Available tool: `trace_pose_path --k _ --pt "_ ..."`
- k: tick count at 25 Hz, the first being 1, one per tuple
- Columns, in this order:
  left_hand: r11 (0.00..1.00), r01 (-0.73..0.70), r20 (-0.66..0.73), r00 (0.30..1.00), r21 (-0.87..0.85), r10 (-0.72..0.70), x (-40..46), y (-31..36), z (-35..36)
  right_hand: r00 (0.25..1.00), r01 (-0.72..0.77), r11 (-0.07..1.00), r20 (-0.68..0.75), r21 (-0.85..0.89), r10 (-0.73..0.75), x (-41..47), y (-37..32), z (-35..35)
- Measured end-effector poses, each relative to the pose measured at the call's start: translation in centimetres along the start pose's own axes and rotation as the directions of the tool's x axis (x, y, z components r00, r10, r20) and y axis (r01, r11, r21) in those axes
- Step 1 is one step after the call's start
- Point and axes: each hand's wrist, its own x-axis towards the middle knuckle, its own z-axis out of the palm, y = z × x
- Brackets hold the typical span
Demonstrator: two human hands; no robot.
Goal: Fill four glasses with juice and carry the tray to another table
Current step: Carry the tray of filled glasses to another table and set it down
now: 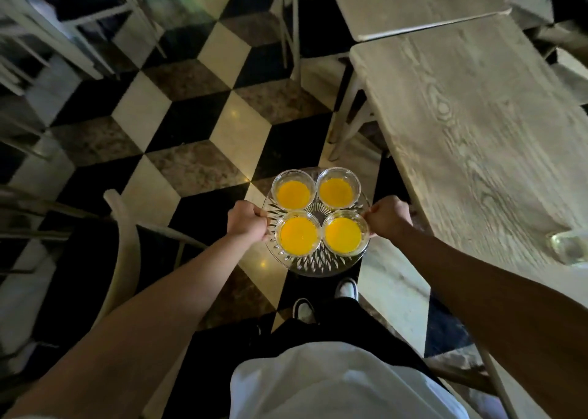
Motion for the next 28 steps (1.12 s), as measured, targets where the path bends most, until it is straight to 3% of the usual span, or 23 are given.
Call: trace_pose_path --k 5,9,21,23,28 --pt "0.998 0.058 -0.062 0.996 -0.018 -0.059 3.6 0.9 -2.6 0.997 0.04 0.999 0.063 -0.03 -0.038 3.8 -5.1 1.0" --pt "0.984 0.116 -0.092 0.987 -0.132 -0.129 7.4 2.4 -3.8 0.992 0.079 0.996 0.107 -0.05 -0.073 7.7 -9.2 1.5" --pt "0.987 0.161 -0.11 0.981 -0.024 -0.163 20.0 9.8 -7.8 0.953 0.238 0.968 0.211 -0.081 -0.217 21.2 -23.0 0.4" --pt "0.978 0.202 -0.165 0.964 -0.052 -0.207 22.0 10.8 -8.2 0.948 0.25 0.965 0.224 -0.078 -0.227 23.1 -25.0 0.0" --pt "0.973 0.202 -0.146 0.965 -0.108 -0.216 26.7 14.2 -9.5 0.951 0.251 0.963 0.214 -0.101 -0.225 27.5 -29.8 -0.1"
